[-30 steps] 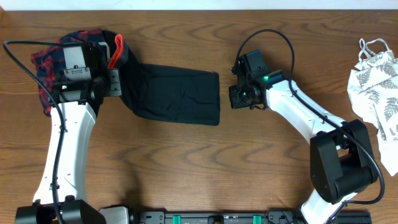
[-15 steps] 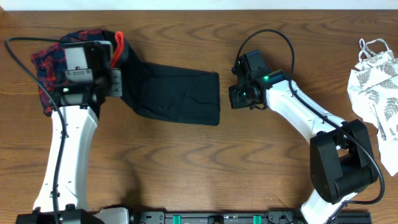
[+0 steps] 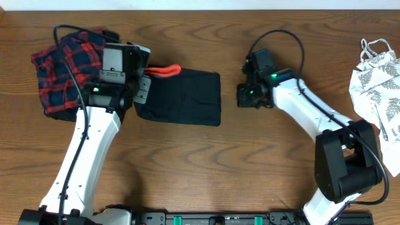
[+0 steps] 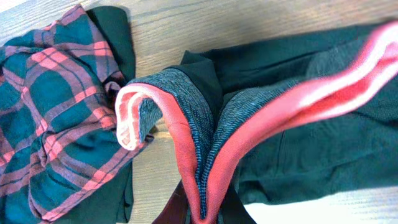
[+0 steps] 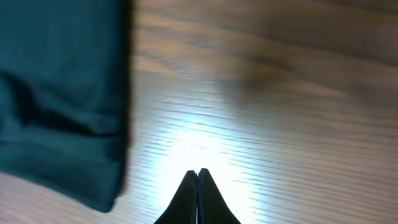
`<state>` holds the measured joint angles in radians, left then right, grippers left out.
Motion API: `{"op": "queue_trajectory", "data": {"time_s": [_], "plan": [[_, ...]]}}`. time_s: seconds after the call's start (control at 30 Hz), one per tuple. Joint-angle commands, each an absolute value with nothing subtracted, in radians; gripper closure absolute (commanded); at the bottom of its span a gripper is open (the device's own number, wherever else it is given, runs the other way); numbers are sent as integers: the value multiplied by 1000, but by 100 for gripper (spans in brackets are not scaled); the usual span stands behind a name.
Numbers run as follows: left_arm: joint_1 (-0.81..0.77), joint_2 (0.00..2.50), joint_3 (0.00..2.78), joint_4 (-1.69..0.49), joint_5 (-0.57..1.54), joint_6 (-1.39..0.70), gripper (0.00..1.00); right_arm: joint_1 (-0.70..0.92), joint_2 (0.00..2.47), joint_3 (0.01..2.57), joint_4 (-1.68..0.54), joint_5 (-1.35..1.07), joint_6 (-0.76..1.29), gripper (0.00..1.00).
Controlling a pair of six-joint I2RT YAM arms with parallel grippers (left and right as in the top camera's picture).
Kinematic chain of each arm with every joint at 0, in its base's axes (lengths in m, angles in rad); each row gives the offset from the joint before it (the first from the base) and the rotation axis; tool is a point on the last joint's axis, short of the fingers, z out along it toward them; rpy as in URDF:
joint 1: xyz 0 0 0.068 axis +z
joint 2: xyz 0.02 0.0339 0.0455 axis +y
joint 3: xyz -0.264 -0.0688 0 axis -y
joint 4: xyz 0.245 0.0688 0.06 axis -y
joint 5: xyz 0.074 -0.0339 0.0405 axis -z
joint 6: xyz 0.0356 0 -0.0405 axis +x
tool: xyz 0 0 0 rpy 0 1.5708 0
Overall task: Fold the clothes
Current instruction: 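Carry the waistband end rightward with the left gripper, folding it over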
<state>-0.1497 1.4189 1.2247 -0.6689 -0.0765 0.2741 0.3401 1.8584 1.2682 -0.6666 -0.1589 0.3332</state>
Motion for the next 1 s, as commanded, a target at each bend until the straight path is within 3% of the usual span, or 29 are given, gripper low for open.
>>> {"op": "queue_trajectory", "data": {"time_s": [0.0, 0.67, 0.97], "plan": [[-173, 1405, 1259, -675, -110, 299, 94, 292, 1851, 1262, -691, -167, 335, 99], [-404, 1527, 1259, -733, -191, 247, 94, 282, 1851, 1262, -736, -169, 271, 99], [-441, 1536, 1259, -694, -241, 84, 94, 284, 1851, 1262, -745, -196, 219, 99]]}}
